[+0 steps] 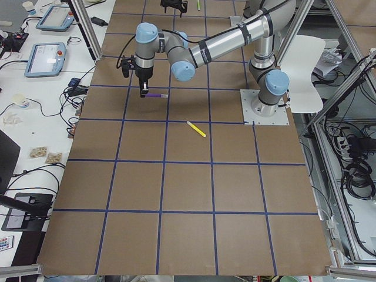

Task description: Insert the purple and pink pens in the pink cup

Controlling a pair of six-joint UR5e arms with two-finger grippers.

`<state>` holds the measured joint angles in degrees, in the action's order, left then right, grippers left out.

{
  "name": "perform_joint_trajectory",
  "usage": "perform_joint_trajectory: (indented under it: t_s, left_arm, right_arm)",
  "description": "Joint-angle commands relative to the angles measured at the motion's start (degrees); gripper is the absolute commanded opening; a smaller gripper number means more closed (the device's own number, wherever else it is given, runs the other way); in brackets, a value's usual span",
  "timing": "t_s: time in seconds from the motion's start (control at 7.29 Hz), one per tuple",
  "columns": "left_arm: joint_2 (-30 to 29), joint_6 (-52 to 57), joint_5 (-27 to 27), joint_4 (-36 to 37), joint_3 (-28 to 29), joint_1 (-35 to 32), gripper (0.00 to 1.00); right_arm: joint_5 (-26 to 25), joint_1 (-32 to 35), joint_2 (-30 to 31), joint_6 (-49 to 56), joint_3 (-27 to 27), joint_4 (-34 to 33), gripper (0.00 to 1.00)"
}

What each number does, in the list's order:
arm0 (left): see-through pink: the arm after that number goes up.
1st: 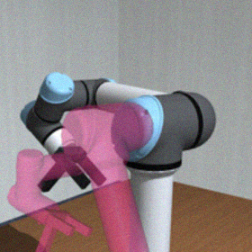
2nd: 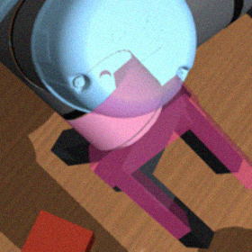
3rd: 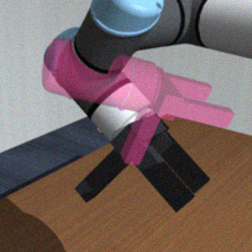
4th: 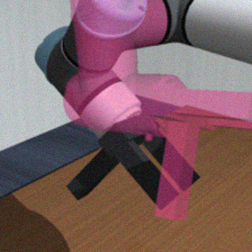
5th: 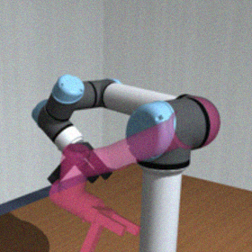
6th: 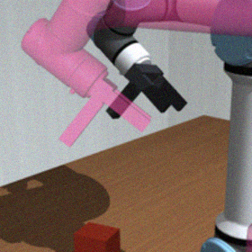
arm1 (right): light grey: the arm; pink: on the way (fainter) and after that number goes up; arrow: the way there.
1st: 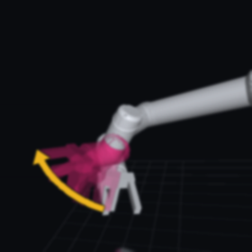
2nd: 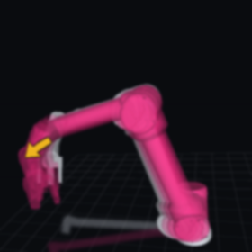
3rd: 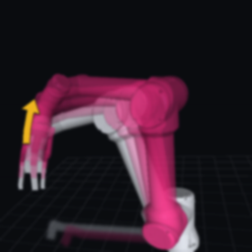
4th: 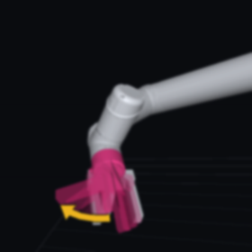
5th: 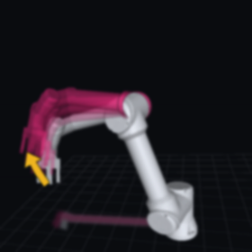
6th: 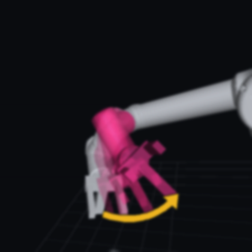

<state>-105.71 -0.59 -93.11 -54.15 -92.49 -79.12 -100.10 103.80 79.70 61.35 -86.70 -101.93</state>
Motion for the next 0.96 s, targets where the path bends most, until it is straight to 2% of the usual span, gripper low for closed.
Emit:
perform_joint_trajectory:
  t_s: [0.0, 0.27, 0.41, 0.69, 0.82]
  left_arm:
    - [1.2, -13.83, -0.84, 2.02, -0.58, -12.49, 0.0]
    - [0.07, -29.56, -6.96, 9.54, -3.02, -22.43, 0.0]
    - [-0.2, -34.52, -7.78, 12.46, -5.65, -27.18, 0.0]
    - [-0.73, -39.56, -8.22, 14.95, -9.0, -30.64, 0.0]
    - [-0.73, -40.88, -8.75, 15.03, -10.15, -31.61, 0.0]
  right_arm:
    - [5.34, -7.71, 3.7, -1.39, 2.14, 3.83, 1.0]
    - [6.23, -7.91, 5.64, -16.0, 1.62, 4.81, 1.0]
    - [6.67, -7.83, 5.82, -26.44, 1.71, 5.42, 1.0]
    - [7.81, -7.74, 6.17, -35.74, 1.45, 5.68, 1.0]
    - [7.73, -7.74, 6.26, -44.47, 1.01, 5.6, 1.0]
